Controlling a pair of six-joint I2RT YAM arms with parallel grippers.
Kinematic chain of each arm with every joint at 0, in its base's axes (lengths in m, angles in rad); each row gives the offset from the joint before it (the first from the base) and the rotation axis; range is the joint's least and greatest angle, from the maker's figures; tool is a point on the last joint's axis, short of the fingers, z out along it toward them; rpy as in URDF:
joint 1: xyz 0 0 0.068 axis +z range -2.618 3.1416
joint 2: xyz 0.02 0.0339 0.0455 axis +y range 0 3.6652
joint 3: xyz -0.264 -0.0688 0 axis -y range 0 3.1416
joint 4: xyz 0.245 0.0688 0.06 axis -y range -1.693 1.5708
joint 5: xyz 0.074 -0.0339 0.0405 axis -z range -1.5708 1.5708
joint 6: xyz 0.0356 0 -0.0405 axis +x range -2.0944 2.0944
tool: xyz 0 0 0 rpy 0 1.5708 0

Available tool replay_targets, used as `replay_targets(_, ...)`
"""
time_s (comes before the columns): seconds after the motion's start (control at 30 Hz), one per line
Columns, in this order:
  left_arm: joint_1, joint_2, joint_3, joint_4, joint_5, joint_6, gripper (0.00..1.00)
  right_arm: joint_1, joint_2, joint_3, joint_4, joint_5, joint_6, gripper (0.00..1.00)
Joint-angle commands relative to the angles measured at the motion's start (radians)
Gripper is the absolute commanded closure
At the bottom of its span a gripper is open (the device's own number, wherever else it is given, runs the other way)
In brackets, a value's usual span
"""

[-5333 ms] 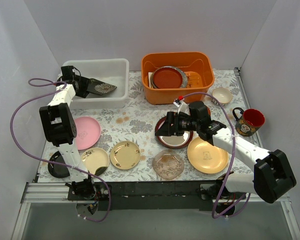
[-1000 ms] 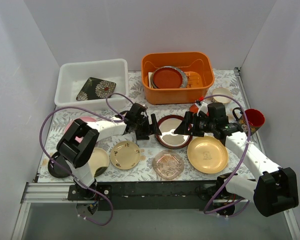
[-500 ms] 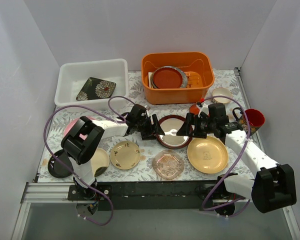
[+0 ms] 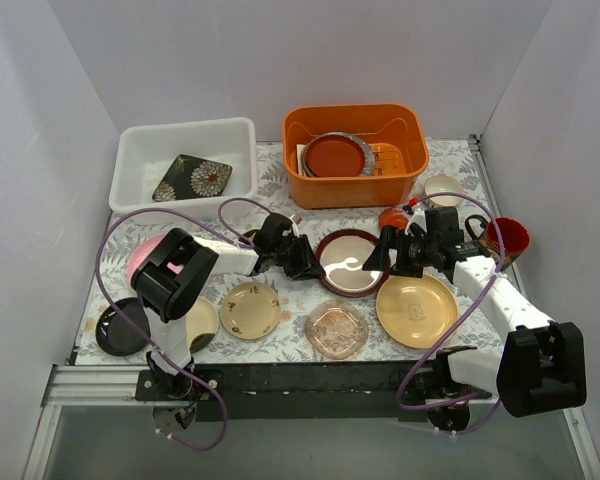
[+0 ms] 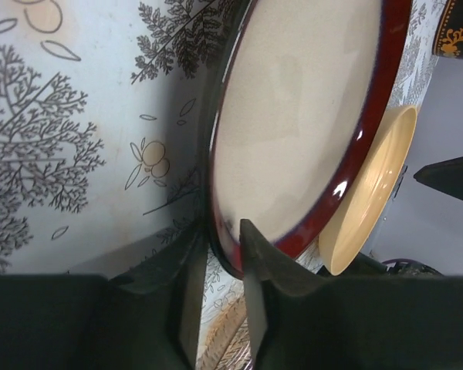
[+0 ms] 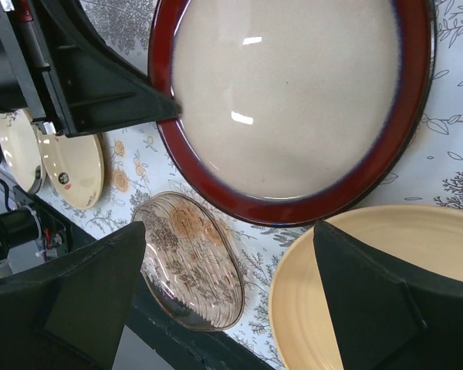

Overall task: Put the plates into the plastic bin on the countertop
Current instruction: Pick up the plate at the center of the board.

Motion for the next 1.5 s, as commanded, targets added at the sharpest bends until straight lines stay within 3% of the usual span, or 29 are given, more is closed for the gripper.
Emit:
replay_targets(0.0, -0.005, 0.069, -0.01, -0.019, -0.001, 0.023, 0.84, -0.009, -0.02, 0.0, 0.015, -0.028, -0.022, 0.03)
replay_targets(0.13, -0.005, 0.069, -0.003, -0.039, -0.027, 0.031, 1.0, -0.014, -0.029, -0.009, 0.013, -0.025, -0.023, 0.03)
replay_targets(0.5, 0.018, -0.021, 0.064, -0.194, -0.155, 0.034, 1.0, -0.037, -0.032, -0.021, 0.016, -0.013, -0.032, 0.03)
replay_targets(0.83, 0.079, -0.095, 0.035, -0.215, -0.144, 0.045, 1.0, -0.046, 0.041, -0.038, 0.108, 0.024, -0.039, 0.06)
replay_targets(1.17, 0.079, -0.07, 0.078, -0.24, -0.113, 0.066, 1.0, -0.046, 0.233, -0.011, 0.248, -0.017, -0.009, 0.25)
replay_targets(1.47, 0.079, -0.075, 0.063, -0.215, -0.098, 0.062, 1.0, -0.048, 0.293, -0.033, 0.335, -0.082, 0.033, 0.41)
